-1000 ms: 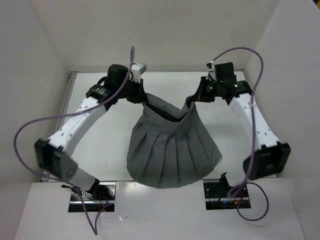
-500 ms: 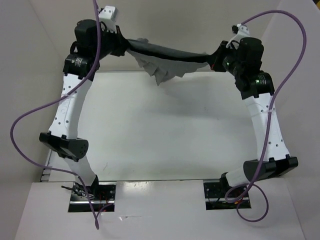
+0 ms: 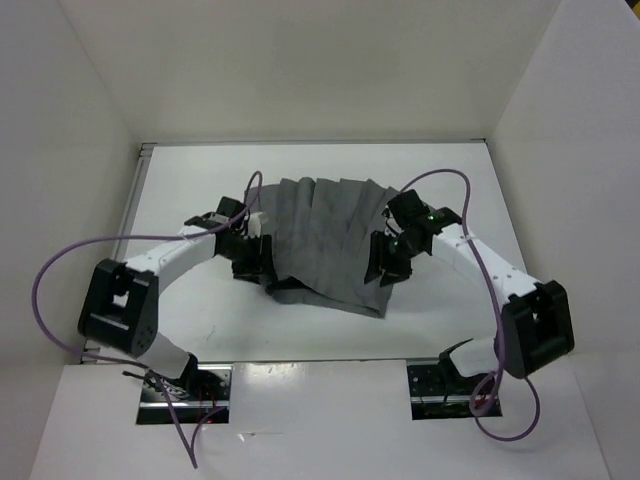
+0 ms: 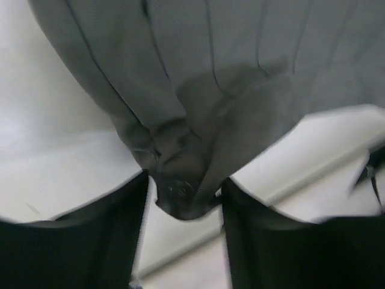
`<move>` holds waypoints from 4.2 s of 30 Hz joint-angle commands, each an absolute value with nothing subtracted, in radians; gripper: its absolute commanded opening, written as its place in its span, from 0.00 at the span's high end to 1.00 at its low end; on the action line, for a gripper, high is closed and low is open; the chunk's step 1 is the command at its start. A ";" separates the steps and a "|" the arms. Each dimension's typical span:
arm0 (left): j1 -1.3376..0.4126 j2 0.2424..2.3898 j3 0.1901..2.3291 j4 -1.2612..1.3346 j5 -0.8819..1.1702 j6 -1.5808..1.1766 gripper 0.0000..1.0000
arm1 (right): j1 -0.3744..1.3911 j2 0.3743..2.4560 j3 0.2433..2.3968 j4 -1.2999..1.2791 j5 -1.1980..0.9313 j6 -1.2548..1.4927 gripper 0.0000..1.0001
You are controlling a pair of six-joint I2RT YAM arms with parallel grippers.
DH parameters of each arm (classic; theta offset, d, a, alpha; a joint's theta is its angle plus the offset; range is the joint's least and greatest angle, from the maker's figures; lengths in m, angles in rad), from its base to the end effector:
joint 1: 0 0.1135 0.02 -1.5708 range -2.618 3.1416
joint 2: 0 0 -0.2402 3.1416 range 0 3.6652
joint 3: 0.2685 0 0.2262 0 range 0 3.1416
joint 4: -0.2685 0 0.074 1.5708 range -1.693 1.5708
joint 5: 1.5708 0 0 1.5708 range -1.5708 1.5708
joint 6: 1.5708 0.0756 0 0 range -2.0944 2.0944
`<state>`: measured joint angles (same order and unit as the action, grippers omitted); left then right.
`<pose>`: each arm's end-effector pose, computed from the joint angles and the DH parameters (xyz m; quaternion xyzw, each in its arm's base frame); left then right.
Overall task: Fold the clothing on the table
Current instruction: Flatten the skirt out, then fold the skirt
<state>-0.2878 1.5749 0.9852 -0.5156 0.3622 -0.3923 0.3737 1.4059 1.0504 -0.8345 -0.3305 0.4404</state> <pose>0.2806 -0.1110 0.1530 -0.0085 0.9580 -0.2409 0.1554 0.2331 0.1178 0.1957 0.0012 0.9691 0.2222 0.1075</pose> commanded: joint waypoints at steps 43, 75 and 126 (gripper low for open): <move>-0.092 2.154 1.732 -0.474 0.152 -0.592 0.87 | 0.028 2.119 1.784 -0.706 -0.199 0.534 0.85; -0.156 1.434 0.838 -0.393 0.399 -0.583 0.30 | 0.038 1.419 1.121 -0.828 -0.255 0.506 0.59; -0.322 1.505 0.844 -0.417 0.279 -0.667 0.45 | 0.058 1.396 1.057 -0.839 -0.351 0.503 0.57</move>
